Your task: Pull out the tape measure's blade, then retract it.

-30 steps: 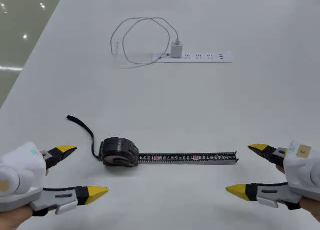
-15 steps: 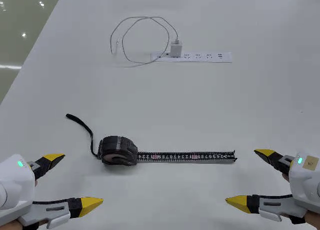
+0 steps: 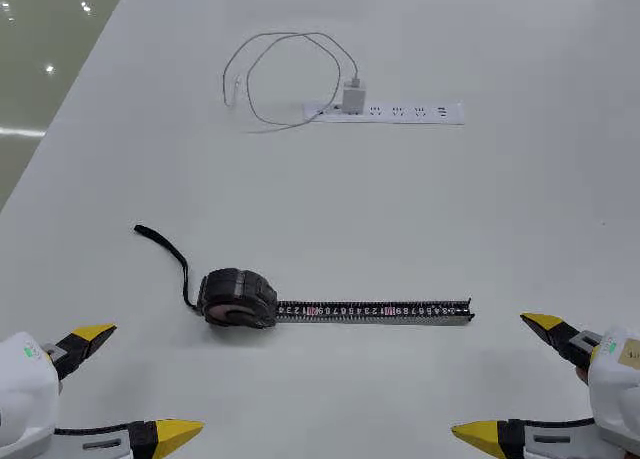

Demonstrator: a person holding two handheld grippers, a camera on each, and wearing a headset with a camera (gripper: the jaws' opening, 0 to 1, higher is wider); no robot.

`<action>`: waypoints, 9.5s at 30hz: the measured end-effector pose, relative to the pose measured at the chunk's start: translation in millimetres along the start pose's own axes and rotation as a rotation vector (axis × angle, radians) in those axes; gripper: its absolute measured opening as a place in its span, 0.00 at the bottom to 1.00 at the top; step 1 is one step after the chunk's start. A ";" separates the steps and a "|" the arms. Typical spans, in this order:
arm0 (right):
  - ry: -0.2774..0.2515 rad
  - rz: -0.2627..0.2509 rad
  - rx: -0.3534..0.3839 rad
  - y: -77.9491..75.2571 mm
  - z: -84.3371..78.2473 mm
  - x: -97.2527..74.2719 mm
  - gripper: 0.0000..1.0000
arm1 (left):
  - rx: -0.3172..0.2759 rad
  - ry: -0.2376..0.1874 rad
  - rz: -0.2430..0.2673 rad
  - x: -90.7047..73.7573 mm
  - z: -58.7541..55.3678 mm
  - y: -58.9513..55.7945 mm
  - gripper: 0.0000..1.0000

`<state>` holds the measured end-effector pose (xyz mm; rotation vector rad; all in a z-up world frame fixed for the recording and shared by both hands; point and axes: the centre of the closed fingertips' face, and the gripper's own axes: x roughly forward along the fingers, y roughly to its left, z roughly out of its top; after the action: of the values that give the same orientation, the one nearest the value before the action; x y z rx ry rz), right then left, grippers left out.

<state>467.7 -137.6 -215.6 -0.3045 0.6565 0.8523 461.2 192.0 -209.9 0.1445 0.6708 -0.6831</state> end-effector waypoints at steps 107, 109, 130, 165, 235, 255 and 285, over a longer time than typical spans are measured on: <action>-0.037 -0.001 0.062 7.1 -10.9 -13.0 0.99 | -0.065 -0.052 -0.009 17.1 9.7 -26.3 0.94; -0.037 0.000 0.061 6.4 -10.5 -12.5 0.99 | -0.066 -0.054 -0.012 19.8 11.4 -26.9 0.94; -0.029 0.023 0.056 1.4 -10.3 -1.9 0.99 | -0.060 -0.060 -0.020 48.1 33.9 -23.4 0.92; -0.031 0.052 0.046 -12.5 -4.2 16.7 0.99 | -0.066 -0.090 -0.040 78.0 56.4 -20.0 0.90; 0.193 0.293 -0.298 -60.9 5.2 49.0 0.37 | -0.286 -0.112 0.282 100.3 58.5 2.7 0.73; 0.243 0.339 -0.364 -64.8 5.6 55.8 0.31 | -0.373 -0.098 0.380 105.5 53.2 18.7 0.61; 0.288 0.395 -0.436 -63.8 0.5 60.6 0.17 | -0.425 -0.108 0.376 107.7 51.5 20.8 0.61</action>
<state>546.4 -141.6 -254.8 -0.7155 0.8092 1.3484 563.3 133.1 -237.8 -0.1559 0.6489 -0.1767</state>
